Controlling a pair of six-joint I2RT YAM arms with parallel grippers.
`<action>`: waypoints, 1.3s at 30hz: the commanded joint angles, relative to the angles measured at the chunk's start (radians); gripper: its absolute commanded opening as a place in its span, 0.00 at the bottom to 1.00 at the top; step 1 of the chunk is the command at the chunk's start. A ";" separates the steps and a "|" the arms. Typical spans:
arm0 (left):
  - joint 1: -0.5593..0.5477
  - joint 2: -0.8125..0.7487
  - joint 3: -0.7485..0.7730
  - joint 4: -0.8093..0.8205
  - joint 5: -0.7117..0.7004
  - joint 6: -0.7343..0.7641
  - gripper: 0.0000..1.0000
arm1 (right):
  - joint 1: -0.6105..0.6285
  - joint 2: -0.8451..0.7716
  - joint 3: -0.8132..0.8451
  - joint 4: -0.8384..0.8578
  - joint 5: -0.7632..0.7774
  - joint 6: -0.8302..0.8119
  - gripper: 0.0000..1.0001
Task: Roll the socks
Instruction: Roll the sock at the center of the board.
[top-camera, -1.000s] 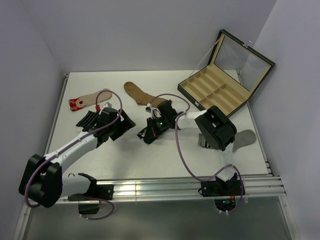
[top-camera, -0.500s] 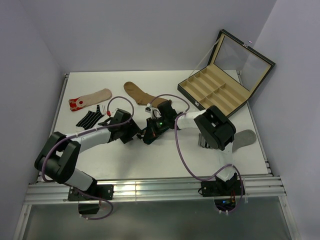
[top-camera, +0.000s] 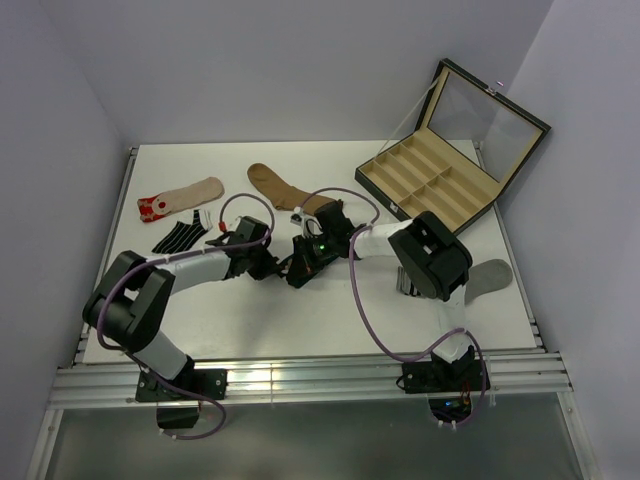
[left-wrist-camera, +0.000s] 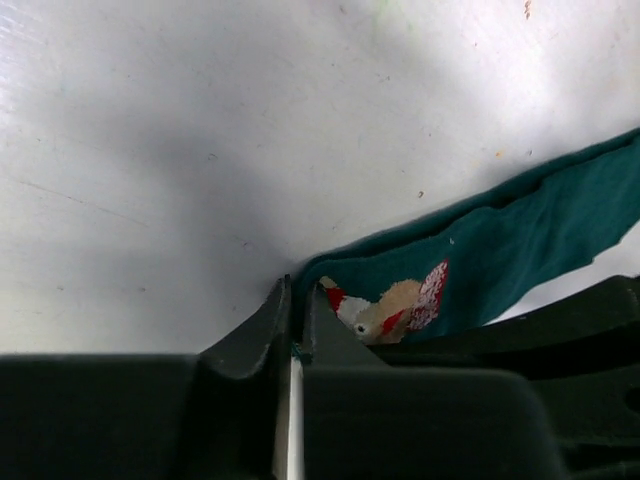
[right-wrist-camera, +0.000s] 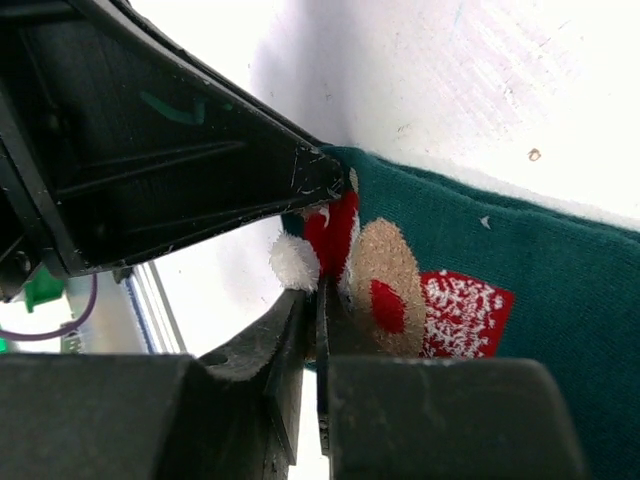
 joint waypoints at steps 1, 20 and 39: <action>-0.007 0.016 0.051 -0.059 -0.044 -0.006 0.03 | 0.001 -0.057 -0.029 -0.004 0.072 -0.060 0.13; -0.007 0.071 0.194 -0.226 -0.040 -0.004 0.01 | 0.248 -0.298 -0.180 0.105 0.679 -0.310 0.59; -0.006 0.094 0.234 -0.257 -0.024 -0.070 0.00 | 0.394 -0.226 -0.229 0.237 0.951 -0.404 0.56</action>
